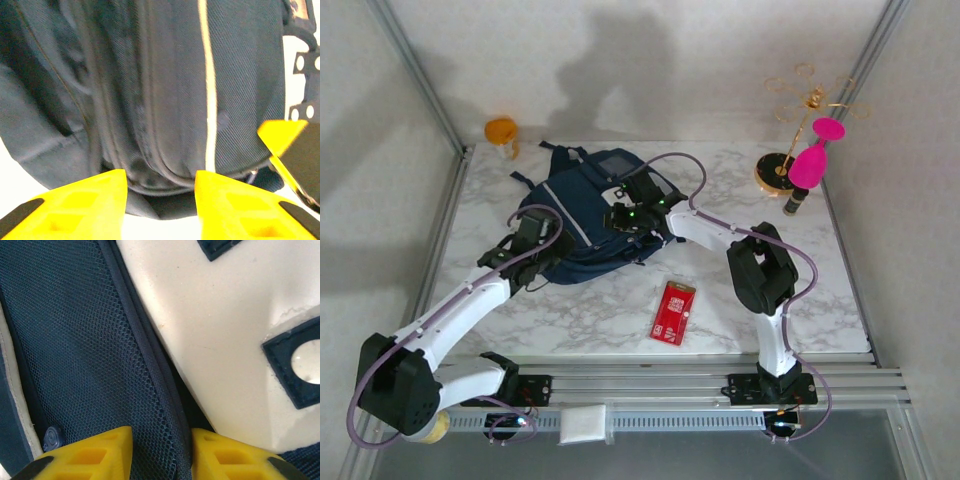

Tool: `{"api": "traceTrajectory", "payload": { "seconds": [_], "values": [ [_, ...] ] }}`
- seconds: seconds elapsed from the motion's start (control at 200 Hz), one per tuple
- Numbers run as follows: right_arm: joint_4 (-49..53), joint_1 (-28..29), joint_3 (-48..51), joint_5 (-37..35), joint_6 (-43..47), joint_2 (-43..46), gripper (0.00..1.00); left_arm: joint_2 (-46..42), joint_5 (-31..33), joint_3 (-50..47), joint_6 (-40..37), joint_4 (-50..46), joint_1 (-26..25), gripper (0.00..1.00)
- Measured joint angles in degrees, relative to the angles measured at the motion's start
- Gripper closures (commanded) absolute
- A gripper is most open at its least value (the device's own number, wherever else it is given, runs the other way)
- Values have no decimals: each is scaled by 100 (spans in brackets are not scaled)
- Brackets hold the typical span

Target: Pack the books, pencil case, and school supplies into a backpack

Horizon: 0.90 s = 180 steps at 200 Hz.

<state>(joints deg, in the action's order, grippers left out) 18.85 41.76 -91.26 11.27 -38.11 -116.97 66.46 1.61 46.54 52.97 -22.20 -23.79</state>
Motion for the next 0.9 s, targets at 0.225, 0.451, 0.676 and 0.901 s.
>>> {"api": "traceTrajectory", "payload": {
  "seconds": [0.225, 0.451, 0.676, 0.901],
  "values": [
    [-295, -24, 66, 400, -219, 11, 100, 155, 409, 96, 433, -9, -800, 57],
    [-1370, -35, 903, 1012, -1025, 372, 100, 452, 852, 225, 946, -50, -1478, 56],
    [-2041, 11, 1314, 1303, -1703, 610, 100, 625, 1191, 352, 1646, -168, -1517, 56],
    [-2446, 35, 1543, 1346, -2004, 616, 100, 1043, 1624, 584, 2371, -382, -1517, 60]
  ]
}}
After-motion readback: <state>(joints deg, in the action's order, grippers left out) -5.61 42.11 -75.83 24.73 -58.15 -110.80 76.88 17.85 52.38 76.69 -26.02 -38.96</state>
